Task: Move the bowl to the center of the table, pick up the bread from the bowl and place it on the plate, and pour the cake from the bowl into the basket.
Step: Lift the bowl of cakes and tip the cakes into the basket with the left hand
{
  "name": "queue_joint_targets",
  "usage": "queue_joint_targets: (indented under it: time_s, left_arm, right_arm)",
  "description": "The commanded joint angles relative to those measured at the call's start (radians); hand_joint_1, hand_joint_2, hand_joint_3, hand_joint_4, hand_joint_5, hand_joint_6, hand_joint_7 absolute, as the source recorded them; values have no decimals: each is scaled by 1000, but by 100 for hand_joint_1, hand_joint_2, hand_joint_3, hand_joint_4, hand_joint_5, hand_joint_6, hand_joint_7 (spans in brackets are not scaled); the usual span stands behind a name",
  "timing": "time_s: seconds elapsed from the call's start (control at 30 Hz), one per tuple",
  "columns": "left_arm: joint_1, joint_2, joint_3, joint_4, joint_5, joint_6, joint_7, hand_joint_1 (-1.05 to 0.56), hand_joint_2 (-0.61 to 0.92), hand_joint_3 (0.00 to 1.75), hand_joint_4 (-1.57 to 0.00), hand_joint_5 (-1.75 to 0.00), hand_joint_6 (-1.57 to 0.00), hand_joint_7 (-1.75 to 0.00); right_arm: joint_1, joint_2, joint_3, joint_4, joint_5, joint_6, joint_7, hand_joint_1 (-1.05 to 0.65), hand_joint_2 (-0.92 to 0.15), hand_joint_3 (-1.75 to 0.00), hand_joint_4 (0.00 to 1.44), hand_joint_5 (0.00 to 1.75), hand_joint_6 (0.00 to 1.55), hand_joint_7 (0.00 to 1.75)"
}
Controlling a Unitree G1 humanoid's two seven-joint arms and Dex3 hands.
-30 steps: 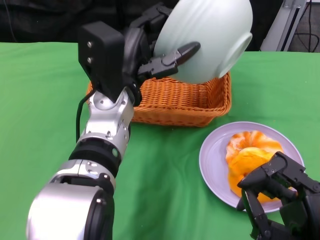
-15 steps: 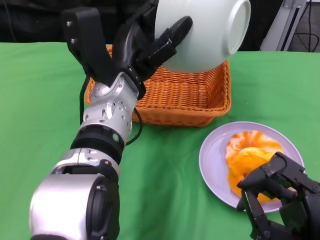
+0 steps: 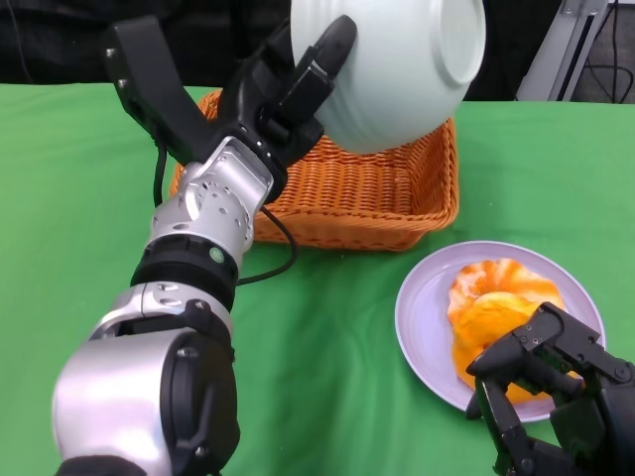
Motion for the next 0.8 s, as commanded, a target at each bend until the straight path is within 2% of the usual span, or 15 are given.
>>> queue_joint_targets:
  time_s: [0.03, 0.43, 0.8]
  left_arm:
    - [-55, 2, 25, -22, -40, 36, 32, -15, 92, 63, -80, -175, -63, -159]
    - [-64, 11, 85, -13, -114, 127, 46, -20, 92, 61, -78, -175, -58, -163]
    - [-65, 18, 94, -11, -123, 152, 57, -18, 85, 67, -81, -175, -64, -162]
  right_arm:
    - [2, -13, -10, 3, 6, -22, 1, -17, -52, -103, 73, 159, 64, 141]
    - [9, -12, -11, -5, 14, -15, 5, -17, -54, -100, 72, 161, 63, 142]
    - [11, -12, -12, -5, 10, -18, 3, -17, -54, -100, 72, 162, 63, 142]
